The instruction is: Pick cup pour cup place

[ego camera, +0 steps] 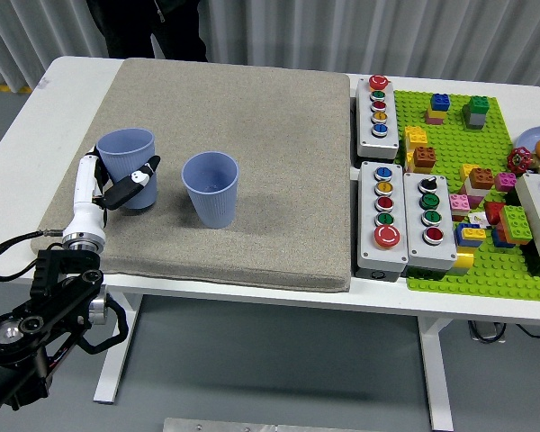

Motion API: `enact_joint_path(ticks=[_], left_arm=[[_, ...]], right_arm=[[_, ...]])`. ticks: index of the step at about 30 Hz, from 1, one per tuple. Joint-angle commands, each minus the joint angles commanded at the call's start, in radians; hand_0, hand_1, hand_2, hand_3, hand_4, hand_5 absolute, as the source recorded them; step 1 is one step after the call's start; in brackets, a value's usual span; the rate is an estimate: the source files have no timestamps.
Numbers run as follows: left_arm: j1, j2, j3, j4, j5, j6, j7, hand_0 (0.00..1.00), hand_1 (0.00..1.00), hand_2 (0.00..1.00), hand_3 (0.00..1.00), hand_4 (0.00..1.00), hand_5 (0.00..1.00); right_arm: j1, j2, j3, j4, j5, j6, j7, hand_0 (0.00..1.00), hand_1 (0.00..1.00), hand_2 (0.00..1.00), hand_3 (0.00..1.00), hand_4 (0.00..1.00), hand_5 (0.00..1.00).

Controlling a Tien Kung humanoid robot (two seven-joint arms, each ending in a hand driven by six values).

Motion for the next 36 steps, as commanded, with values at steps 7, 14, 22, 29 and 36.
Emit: enact_joint_path(ticks=[7,14,22,29,36], left_arm=[[0.011,-0.003,-0.003,0.001,-0.003,-0.038,-0.028,0.639,0.660,0.729,0.644,0.796,0.331],[0.035,0.003,-0.020,-0.004,0.006,-0.092,-0.044,0.682,0.695,0.780,0.750,0.846,0.370],[0.048,0.004,-0.028,-0.018,0.029,-0.096,-0.041,0.692,0.706,0.792,0.763,0.844,0.375],[0.065,0.005,-0.037,-0.045,0.109,-0.122,-0.010,0.696,0.718,0.803,0.770,0.859,0.384],[0.070,0.005,-0.041,-0.040,0.115,-0.128,-0.006,0.741,0.779,0.871,0.837,0.878,0.398]], right_arm=[[0.001,0.001,-0.001,0.000,0.002,0.000,-0.001,0.706,0.633,0.584,0.570,0.002,0.064],[0.000,0.001,-0.004,0.000,0.007,0.001,0.001,0.707,0.633,0.584,0.570,0.002,0.065],[-0.004,0.001,-0.003,0.000,-0.001,0.004,-0.001,0.707,0.633,0.584,0.570,0.002,0.065],[-0.005,0.001,-0.005,0.000,0.000,0.004,-0.002,0.707,0.633,0.584,0.570,0.002,0.066],[-0.005,0.001,-0.005,0.000,-0.001,0.004,-0.002,0.707,0.633,0.584,0.570,0.002,0.065]])
